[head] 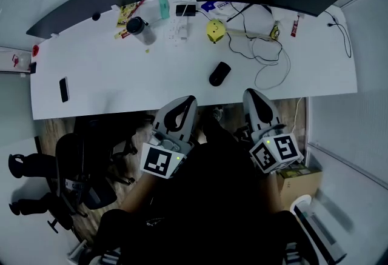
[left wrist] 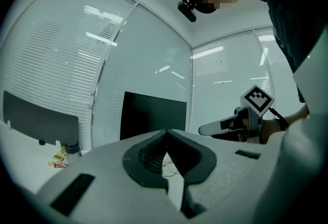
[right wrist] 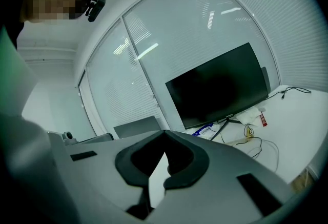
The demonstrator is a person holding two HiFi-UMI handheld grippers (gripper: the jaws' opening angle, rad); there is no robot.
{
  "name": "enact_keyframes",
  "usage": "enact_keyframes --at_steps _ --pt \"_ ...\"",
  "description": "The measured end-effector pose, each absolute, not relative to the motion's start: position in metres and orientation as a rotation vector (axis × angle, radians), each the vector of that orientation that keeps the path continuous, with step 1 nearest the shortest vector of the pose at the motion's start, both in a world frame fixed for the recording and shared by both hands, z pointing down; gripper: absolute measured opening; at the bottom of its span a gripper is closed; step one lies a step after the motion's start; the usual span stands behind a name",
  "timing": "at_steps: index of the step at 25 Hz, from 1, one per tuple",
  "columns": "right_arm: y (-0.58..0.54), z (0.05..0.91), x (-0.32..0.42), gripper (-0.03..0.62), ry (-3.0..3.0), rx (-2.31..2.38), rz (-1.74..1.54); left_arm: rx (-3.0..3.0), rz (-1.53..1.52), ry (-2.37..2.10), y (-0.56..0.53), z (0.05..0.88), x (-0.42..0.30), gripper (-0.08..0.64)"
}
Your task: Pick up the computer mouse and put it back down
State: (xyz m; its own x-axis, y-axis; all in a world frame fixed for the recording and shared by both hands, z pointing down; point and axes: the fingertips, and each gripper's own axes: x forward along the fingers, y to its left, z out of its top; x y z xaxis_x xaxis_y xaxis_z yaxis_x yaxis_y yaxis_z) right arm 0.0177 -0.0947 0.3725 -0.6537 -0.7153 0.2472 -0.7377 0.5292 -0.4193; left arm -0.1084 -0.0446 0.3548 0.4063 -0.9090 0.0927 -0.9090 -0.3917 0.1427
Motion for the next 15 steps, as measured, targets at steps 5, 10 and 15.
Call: enact_keyframes --at_steps 5,10,15 --pt "-0.115 0.38 0.037 -0.002 -2.7 1.265 0.793 2.518 0.084 -1.592 -0.069 0.375 -0.086 0.008" --pt "-0.122 0.385 0.05 -0.002 -2.698 1.256 0.79 2.506 0.149 -1.54 -0.089 0.402 -0.07 0.012" --pt "-0.119 0.392 0.062 -0.002 -2.668 1.306 0.832 2.53 0.326 -1.438 -0.104 0.444 -0.054 0.085"
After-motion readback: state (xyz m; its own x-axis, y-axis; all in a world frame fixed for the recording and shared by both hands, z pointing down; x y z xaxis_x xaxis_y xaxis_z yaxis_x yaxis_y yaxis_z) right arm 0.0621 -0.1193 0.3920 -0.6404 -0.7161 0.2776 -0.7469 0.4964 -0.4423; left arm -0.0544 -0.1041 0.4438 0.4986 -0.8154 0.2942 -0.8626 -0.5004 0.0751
